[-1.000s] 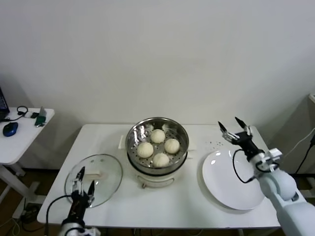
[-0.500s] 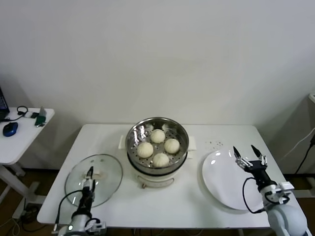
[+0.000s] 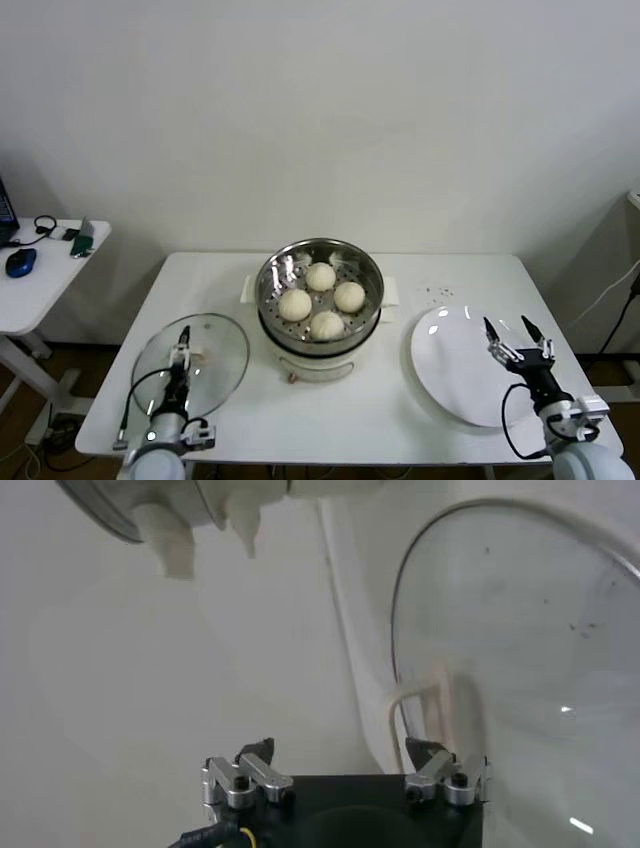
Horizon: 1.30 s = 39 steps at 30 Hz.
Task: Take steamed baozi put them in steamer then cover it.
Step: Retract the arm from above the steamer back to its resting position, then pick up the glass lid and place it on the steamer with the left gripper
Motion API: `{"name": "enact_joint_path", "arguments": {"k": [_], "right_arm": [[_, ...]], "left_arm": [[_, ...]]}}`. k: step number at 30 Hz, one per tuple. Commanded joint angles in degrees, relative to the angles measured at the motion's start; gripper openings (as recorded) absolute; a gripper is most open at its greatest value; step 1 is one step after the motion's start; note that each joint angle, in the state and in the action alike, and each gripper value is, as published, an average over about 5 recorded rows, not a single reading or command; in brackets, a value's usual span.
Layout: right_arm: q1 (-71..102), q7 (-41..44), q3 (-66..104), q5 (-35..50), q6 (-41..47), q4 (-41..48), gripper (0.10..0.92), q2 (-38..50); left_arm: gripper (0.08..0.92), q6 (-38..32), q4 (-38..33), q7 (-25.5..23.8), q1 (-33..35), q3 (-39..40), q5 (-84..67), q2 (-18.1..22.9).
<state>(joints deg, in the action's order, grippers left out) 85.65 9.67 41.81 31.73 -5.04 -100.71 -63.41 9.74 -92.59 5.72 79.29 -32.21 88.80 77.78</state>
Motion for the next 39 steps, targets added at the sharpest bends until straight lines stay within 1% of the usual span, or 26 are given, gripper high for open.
{"name": "enact_joint_path", "arguments": {"k": [1, 10, 13, 24, 29, 33, 36, 39], "right_arm": [[1.5, 0.4, 1.1, -1.0, -0.2, -0.2, 0.823, -1.2], [1.8, 1.2, 1.2, -2.0, -0.5, 0.2, 0.823, -2.5], [1.8, 1.4, 1.1, -2.3, -0.5, 0.3, 0.823, -2.8], [1.4, 2.1, 0.5, -4.1, -1.1, 1.4, 0.823, -4.0], [1.4, 2.3, 0.5, -4.7, -1.4, 1.8, 0.823, -4.2], [1.1, 2.4, 0.5, -5.0, -1.5, 2.2, 0.823, -4.1], [0.7, 2.4, 0.3, -5.1, -1.6, 2.6, 0.823, -4.0], [0.2, 2.4, 0.1, -5.3, -1.7, 3.2, 0.823, -3.7]], "left_arm": [[0.823, -0.1, 6.1, 1.2, -5.1, 0.1, 0.6, 0.1], [0.822, -0.2, 8.5, 2.0, -6.8, 0.0, -1.2, 0.1], [0.782, -0.5, 8.4, 2.0, -6.5, 0.0, -2.1, -0.2], [0.464, -0.8, 7.4, 1.8, -5.9, 0.1, -4.3, -0.1], [0.325, -0.5, 4.8, 1.4, -5.1, 0.3, -6.0, -0.1], [0.207, 0.3, 1.1, 1.2, -3.5, 0.3, -7.5, -0.5], [0.156, 1.5, -2.6, 1.0, -1.4, 0.3, -9.0, -1.3], [0.151, 3.2, -7.2, 0.9, 1.2, 0.0, -10.5, -2.2]]}}
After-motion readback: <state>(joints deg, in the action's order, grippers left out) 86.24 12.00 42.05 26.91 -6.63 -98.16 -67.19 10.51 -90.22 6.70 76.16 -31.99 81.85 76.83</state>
